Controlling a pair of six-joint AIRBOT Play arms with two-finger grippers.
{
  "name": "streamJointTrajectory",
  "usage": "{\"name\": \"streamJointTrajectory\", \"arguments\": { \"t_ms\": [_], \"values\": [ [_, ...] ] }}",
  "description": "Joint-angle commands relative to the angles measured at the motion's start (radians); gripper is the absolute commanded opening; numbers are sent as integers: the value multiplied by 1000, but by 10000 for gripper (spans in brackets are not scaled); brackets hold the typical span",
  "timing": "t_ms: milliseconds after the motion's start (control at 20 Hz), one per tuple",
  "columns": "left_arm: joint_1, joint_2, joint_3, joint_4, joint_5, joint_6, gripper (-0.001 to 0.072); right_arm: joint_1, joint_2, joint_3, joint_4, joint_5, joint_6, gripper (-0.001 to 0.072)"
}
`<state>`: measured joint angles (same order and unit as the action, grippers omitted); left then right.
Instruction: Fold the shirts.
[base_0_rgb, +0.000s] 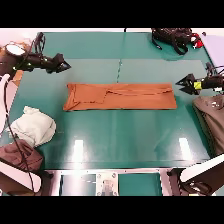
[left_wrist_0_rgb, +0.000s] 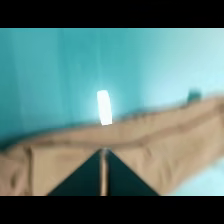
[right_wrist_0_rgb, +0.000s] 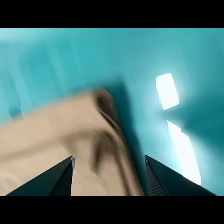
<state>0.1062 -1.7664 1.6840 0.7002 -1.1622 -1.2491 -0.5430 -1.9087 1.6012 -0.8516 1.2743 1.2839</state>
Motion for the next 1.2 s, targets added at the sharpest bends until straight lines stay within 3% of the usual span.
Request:
{"name": "streamJointTrajectory", "arguments": {
  "t_ms": [0, 200, 300, 400, 700, 950, 1150],
  "values": [
    [-18, -1, 14, 0, -142, -19, 42, -17, -79, 2, -5, 119, -101, 514],
    [-94, -1, 14, 4, -149, -34, 41, 39, -169, 2, 109, 177, -175, 485],
    [-148, -1, 14, 3, -130, -34, 25, 70, -187, 3, 108, 177, -193, 284],
    [-204, -2, 14, 4, -109, -34, 25, 83, -187, 20, 109, 193, -193, 32],
    [-375, -42, 14, 3, 48, -53, 25, 88, -112, 188, 112, 365, -139, 12],
    [-564, -138, 16, 2, 262, -71, 25, 113, 115, 280, 113, 483, -92, 12],
    [-689, -263, 106, -5, 378, -149, 24, 158, 279, 282, 143, 552, -49, 12]
  ]
}}
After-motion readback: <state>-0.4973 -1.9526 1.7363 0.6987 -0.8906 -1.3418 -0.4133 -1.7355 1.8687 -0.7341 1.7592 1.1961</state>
